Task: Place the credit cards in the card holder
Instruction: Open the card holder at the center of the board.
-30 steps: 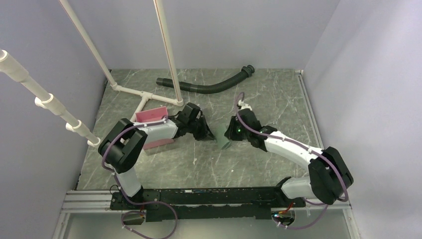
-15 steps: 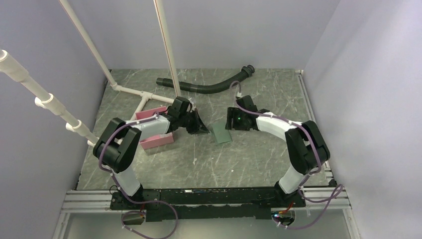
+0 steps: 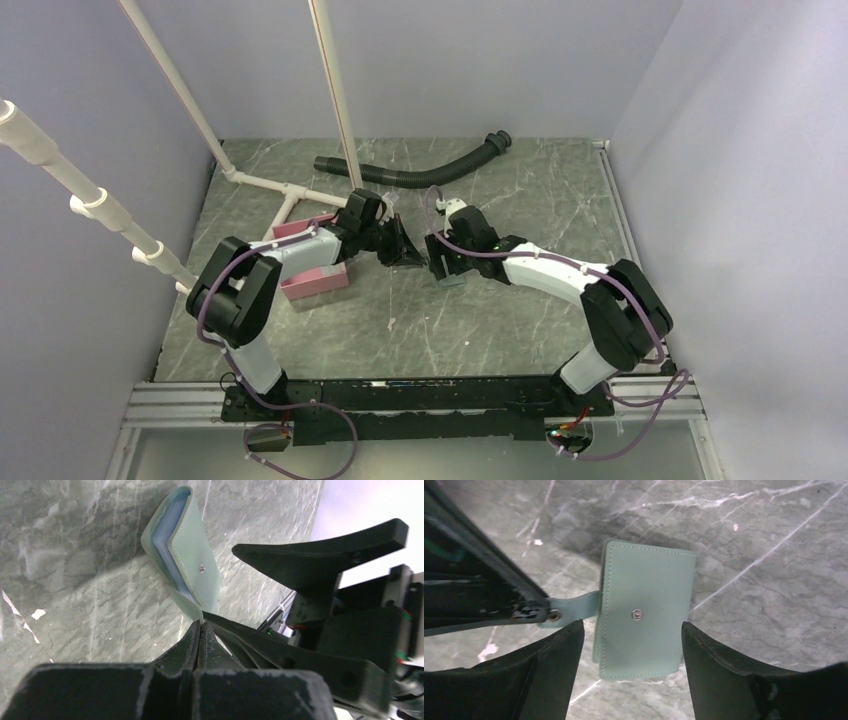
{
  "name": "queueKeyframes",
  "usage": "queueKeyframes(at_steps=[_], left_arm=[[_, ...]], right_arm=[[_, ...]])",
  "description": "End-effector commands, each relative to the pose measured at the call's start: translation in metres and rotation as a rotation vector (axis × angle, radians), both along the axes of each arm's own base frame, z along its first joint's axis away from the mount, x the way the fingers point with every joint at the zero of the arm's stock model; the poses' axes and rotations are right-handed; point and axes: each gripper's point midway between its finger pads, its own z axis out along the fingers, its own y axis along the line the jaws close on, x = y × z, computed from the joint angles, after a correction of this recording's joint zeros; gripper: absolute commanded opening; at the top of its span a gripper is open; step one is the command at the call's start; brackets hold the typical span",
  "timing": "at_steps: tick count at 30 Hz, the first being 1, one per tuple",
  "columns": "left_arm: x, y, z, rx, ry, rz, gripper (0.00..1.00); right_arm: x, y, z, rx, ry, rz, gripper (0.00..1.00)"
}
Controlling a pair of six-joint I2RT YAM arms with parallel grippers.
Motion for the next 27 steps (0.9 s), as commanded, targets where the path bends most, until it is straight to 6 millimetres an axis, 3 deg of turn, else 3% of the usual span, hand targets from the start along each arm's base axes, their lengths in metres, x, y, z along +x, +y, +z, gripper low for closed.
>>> queueKeyframes(at_steps=[1,4,6,8,13,16,21,24,27], left_arm=[[0.006,-0.005,0.038,-0.061,-0.087,-0.029,0.0],[0.004,-0.004,0.038,-0.055,-0.088,-0.031,0.0],[0.004,-0.002,0.035,-0.039,-0.08,-0.027,0.0],[0.002,0.0,0.032,-0.025,-0.075,-0.025,0.0],[-0.003,0.014,0.017,0.063,-0.044,-0.008,0.0],[-0.007,0.026,0.002,0.15,-0.025,0.001,0.0],[-0.01,0.039,-0.011,0.226,-0.015,-0.006,0.0],[-0.008,0.042,-0.011,0.245,-0.025,-0.006,0.0],[-0.007,0.044,-0.01,0.259,-0.031,-0.011,0.0]], right_arm=[[0.014,-0.004,-0.007,-0.057,-0.077,-0.017,0.71],[0.015,-0.006,-0.012,-0.05,-0.072,-0.052,0.59],[0.019,-0.01,-0.011,-0.047,-0.071,-0.098,0.4],[0.021,-0.015,-0.011,-0.025,-0.056,-0.148,0.28],[0.028,-0.037,-0.011,0.259,0.101,-0.262,0.0],[0.023,-0.042,-0.007,0.452,0.229,-0.248,0.0],[0.022,-0.059,-0.007,0.568,0.323,-0.256,0.0],[0.029,-0.097,-0.038,0.33,0.347,-0.384,0.03],[0.034,-0.141,-0.048,-0.069,0.247,-0.497,0.36]])
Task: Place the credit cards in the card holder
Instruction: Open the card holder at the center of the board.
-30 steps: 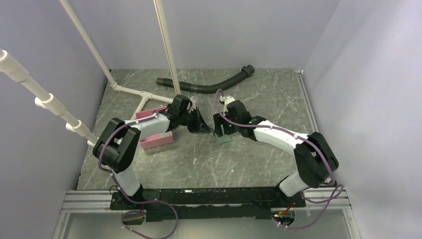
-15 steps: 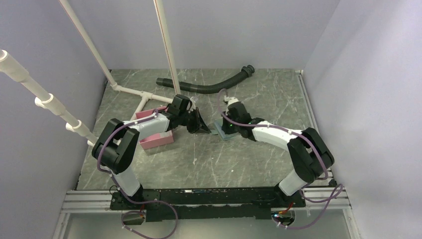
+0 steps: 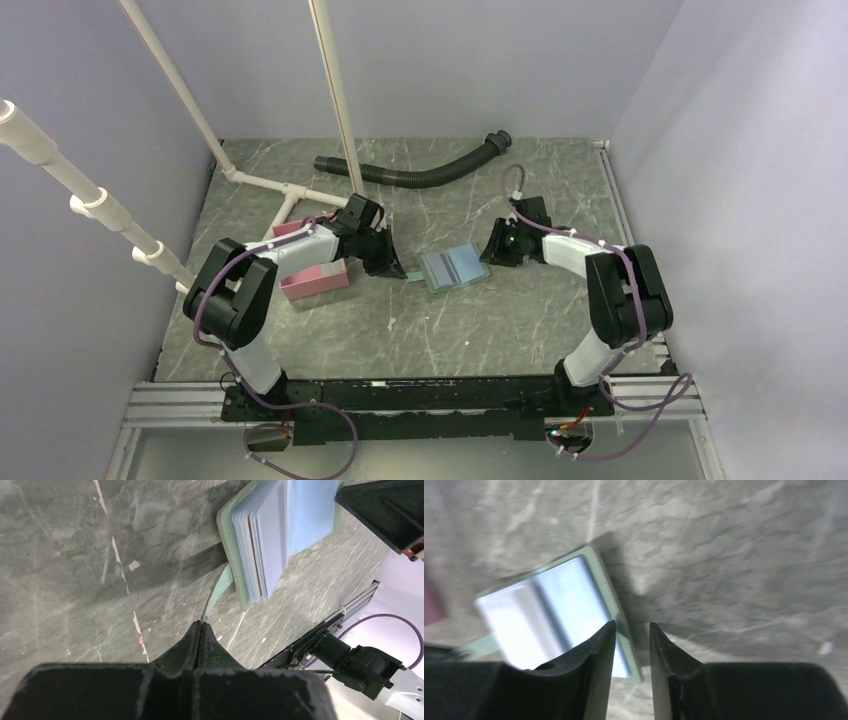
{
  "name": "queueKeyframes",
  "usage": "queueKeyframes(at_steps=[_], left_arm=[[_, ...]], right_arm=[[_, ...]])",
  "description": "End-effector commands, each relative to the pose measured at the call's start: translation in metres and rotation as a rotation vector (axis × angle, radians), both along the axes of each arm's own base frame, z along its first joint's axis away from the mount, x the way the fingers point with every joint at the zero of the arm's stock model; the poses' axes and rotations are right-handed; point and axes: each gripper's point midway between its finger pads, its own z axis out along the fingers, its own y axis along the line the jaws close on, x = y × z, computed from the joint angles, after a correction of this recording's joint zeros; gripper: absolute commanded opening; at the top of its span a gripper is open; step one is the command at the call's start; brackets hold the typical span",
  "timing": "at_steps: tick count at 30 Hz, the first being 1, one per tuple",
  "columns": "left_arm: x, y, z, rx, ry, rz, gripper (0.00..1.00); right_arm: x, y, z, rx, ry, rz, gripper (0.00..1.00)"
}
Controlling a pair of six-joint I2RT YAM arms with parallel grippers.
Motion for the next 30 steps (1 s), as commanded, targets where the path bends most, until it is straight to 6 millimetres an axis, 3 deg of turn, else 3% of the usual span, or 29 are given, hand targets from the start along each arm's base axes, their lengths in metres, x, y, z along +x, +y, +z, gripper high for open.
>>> queueKeyframes(at_steps=[1,5,7,11,13,18,23,27,30], left_arm=[[0.01,0.002,0.026,0.006,-0.081,-0.024,0.0],[0.01,-0.004,0.029,-0.032,-0.079,-0.029,0.0],[0.01,-0.006,0.03,-0.042,-0.076,-0.027,0.0],[0.01,-0.008,0.035,-0.061,-0.082,-0.026,0.0],[0.011,-0.009,0.038,-0.063,-0.086,-0.029,0.0],[0.01,-0.01,0.046,-0.076,-0.093,-0.031,0.0],[0.008,-0.013,0.058,-0.105,-0.109,-0.051,0.0],[0.012,-0.027,0.093,-0.212,-0.168,-0.082,0.0],[0.018,-0.036,0.117,-0.264,-0.204,-0.102,0.0]], right_arm=[[0.004,-0.049,-0.001,-0.529,-0.024,-0.023,0.45],[0.005,-0.021,0.054,-0.673,-0.24,0.022,0.58],[0.001,0.007,0.075,-0.668,-0.352,0.094,0.64],[-0.017,0.071,0.076,-0.565,-0.442,0.327,0.68],[-0.022,0.083,0.074,-0.621,-0.466,0.338,0.7],[-0.012,0.064,0.083,-0.749,-0.459,0.211,0.71],[-0.025,0.094,0.077,-0.604,-0.46,0.353,0.73],[-0.021,0.082,0.071,-0.597,-0.413,0.27,0.74],[-0.021,0.072,0.065,-0.498,-0.361,0.234,0.74]])
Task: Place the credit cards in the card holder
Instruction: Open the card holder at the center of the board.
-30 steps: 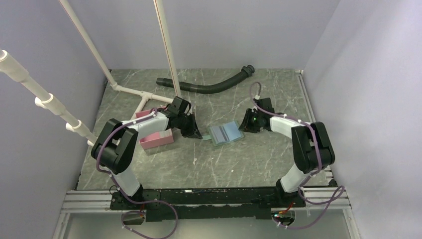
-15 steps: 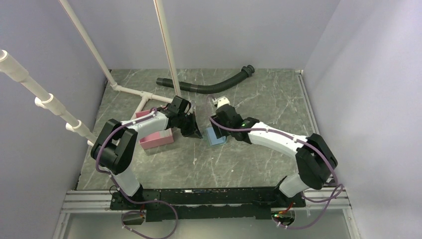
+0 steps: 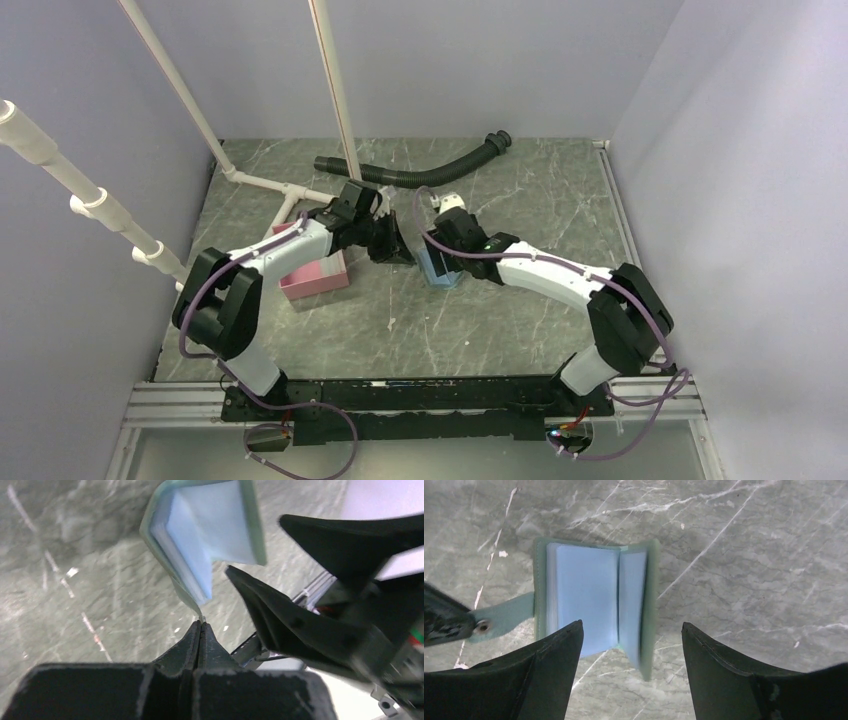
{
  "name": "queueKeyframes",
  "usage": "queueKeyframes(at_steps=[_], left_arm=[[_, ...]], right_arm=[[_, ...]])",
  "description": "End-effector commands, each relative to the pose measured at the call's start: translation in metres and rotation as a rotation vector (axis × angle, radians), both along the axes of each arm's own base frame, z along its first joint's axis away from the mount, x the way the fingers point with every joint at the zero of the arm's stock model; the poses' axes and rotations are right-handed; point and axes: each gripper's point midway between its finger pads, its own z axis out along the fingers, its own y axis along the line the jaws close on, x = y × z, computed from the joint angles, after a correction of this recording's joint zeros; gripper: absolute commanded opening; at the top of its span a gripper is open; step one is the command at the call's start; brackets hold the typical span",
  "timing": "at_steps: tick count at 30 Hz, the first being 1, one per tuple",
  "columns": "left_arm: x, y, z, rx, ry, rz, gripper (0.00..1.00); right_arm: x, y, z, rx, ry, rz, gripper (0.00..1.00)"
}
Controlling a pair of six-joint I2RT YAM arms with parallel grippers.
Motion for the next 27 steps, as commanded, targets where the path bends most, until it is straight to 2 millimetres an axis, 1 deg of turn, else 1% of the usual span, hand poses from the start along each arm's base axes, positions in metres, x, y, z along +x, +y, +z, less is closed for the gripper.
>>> queueKeyframes(at_steps=[1,4,5,10,13,15,17,19,21,24,27], left_arm=[[0.017,-0.024,0.074,-0.17,-0.14,-0.053,0.0],[0.02,-0.028,0.077,-0.176,-0.138,-0.07,0.0],[0.021,-0.028,0.075,-0.174,-0.132,-0.071,0.0],[0.021,-0.03,0.067,-0.174,-0.113,-0.071,0.0],[0.019,-0.028,0.062,-0.164,-0.101,-0.068,0.0],[0.016,-0.024,0.056,-0.143,-0.099,-0.066,0.0],[0.011,-0.015,0.045,-0.094,-0.086,-0.054,0.0],[0.004,-0.002,0.029,-0.017,-0.065,-0.041,0.0],[-0.004,0.016,0.009,0.085,-0.033,-0.024,0.0],[-0.019,0.043,-0.018,0.233,0.024,-0.005,0.0],[-0.03,0.062,-0.034,0.325,0.054,0.01,0.0]], right_arm=[[0.007,-0.009,0.009,0.198,0.031,-0.062,0.74],[0.007,-0.013,0.015,0.321,0.052,-0.053,0.74],[0.006,-0.013,0.016,0.343,0.056,-0.044,0.74],[0.007,-0.015,0.016,0.363,0.062,-0.05,0.74],[0.003,-0.001,0.016,0.441,0.096,-0.007,0.74],[0.002,0.008,0.012,0.474,0.124,0.007,0.73],[0.002,0.013,0.006,0.492,0.154,0.001,0.7],[0.005,0.014,-0.001,0.514,0.181,-0.016,0.66],[0.007,0.014,-0.004,0.549,0.201,-0.026,0.61],[0.01,0.012,-0.007,0.584,0.232,-0.029,0.58],[0.014,0.02,-0.007,0.604,0.241,0.006,0.52]])
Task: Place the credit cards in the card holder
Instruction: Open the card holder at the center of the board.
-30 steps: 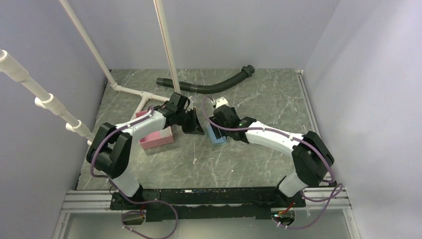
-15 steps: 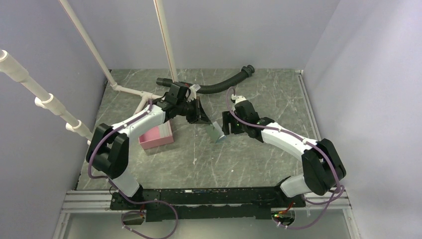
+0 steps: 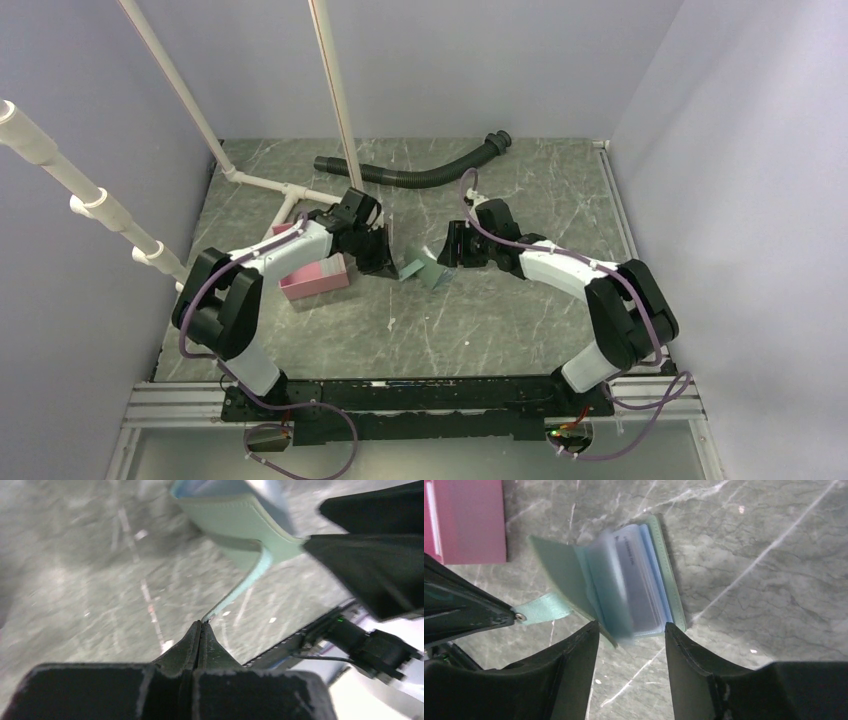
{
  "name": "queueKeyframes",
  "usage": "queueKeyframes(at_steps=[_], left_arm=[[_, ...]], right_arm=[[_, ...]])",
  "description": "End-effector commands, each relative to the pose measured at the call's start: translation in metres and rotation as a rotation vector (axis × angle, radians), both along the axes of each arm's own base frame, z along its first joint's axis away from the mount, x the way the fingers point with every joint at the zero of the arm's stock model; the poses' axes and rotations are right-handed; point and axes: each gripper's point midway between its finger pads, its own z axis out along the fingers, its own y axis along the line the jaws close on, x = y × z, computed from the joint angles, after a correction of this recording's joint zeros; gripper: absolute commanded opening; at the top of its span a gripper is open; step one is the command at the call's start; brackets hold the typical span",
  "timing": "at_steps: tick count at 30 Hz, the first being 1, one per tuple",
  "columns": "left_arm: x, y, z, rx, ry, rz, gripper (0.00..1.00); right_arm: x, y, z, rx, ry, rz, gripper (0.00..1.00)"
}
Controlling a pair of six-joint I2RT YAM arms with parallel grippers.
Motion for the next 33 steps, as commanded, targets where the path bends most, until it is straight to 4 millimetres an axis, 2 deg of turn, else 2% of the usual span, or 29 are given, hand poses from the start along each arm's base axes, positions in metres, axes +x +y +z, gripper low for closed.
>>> queueKeyframes(at_steps=[1,5,11,16,19,24,29,33], left_arm=[[-0.022,0.042,-0.019,0.191,0.022,0.019,0.0],[-0.023,0.053,-0.02,0.235,0.004,0.041,0.0],[-0.031,0.072,-0.034,0.345,0.034,0.039,0.0],[-0.042,0.072,-0.045,0.403,0.051,0.001,0.0],[-0.046,0.067,-0.052,0.449,0.051,-0.033,0.0],[-0.053,0.066,-0.07,0.499,0.076,-0.043,0.0],[-0.052,0.063,-0.073,0.486,0.079,-0.031,0.0],[-0.048,0.06,-0.071,0.476,0.068,-0.026,0.0]], right_arm=[[0.012,0.017,0.012,0.094,-0.025,0.043,0.51],[0.014,0.02,0.014,0.132,-0.012,0.05,0.51],[0.015,0.018,0.014,0.168,0.009,0.046,0.58],[0.023,0.009,0.022,0.226,0.014,0.037,0.63],[0.025,0.011,0.021,0.234,0.027,0.055,0.64],[0.01,0.038,0.014,0.277,0.08,0.156,0.57],[-0.019,0.078,0.02,0.286,0.073,0.293,0.44],[-0.041,0.088,0.017,0.338,0.112,0.337,0.42]])
